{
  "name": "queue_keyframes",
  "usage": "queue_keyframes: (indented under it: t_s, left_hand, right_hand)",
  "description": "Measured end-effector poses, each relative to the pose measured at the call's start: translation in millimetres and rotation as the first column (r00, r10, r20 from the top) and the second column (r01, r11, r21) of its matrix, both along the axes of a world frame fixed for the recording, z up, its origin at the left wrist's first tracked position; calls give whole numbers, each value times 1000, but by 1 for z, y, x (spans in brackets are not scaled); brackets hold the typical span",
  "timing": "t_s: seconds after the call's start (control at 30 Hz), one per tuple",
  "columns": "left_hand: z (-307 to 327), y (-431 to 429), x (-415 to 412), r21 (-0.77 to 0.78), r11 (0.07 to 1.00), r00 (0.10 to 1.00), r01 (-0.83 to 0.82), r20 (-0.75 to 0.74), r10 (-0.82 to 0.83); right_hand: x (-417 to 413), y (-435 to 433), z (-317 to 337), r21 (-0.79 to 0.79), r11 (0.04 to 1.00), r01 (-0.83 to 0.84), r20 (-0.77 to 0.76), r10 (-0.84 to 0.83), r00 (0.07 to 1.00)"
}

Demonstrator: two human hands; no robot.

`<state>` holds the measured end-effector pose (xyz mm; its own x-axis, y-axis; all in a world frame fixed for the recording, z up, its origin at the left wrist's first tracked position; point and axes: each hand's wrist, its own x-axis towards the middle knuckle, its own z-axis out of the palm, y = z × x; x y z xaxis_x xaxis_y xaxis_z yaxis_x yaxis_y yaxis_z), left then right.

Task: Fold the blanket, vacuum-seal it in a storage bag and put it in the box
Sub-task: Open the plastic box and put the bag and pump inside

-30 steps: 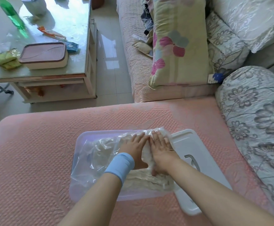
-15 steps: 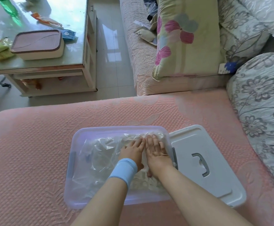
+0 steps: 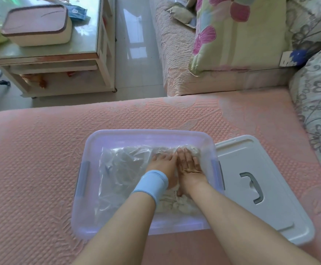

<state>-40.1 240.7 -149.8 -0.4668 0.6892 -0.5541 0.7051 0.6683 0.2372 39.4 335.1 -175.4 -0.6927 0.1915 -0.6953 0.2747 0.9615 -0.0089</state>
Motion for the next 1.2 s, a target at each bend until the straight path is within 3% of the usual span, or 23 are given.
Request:
queue_keyframes:
  t_s: [0.07,0.13,0.17,0.23,0.3,0.37,0.5,0.7,0.97,1.1,1.2]
  left_hand:
    - [23,-21,-4,265,963,995,-46,-75,68]
    - [40,-53,-14,351,935,968,-40,-220,124]
    - [45,-70,-20,301,951,956,-67,-255,148]
    - [46,-102,-29,39,990,965,-138,-219,144]
    - [40,-126,-31,-223,969,987,-105,-143,74]
    - [27,-142,-29,-346,938,995,-33,-96,0]
    - [3,-151,-26,-376,927,985,-3,-159,-61]
    - [-30,-152,-19,-293,954,972,-67,-236,-4]
    - [-51,-151,-33,-206,974,966,-90,-256,35]
    - [-40,-143,-35,-298,950,975,-95,-220,28]
    - [-14,-123,-44,-467,882,997,-66,-65,40]
  right_hand:
    - [-1,-4,11,3,1000,-12,5,12,1000]
    - [-4,-12,27,14,1000,-13,39,12,999]
    - [-7,-18,34,33,999,-12,48,11,999]
    - [-12,-34,45,59,998,15,-16,-14,1000]
    - [-15,-52,51,-13,998,57,-161,-58,985]
    - [-14,-65,49,-123,992,-29,-240,-2,971]
    - [-14,-69,36,-340,940,0,-93,-34,995]
    - [-14,-87,-2,2,999,-36,-38,36,999]
    - [-34,-87,-16,2,1000,-9,6,9,1000]
    - [-34,-85,-1,-43,999,-25,20,26,999]
    - [-37,-82,24,-57,996,-75,43,77,996]
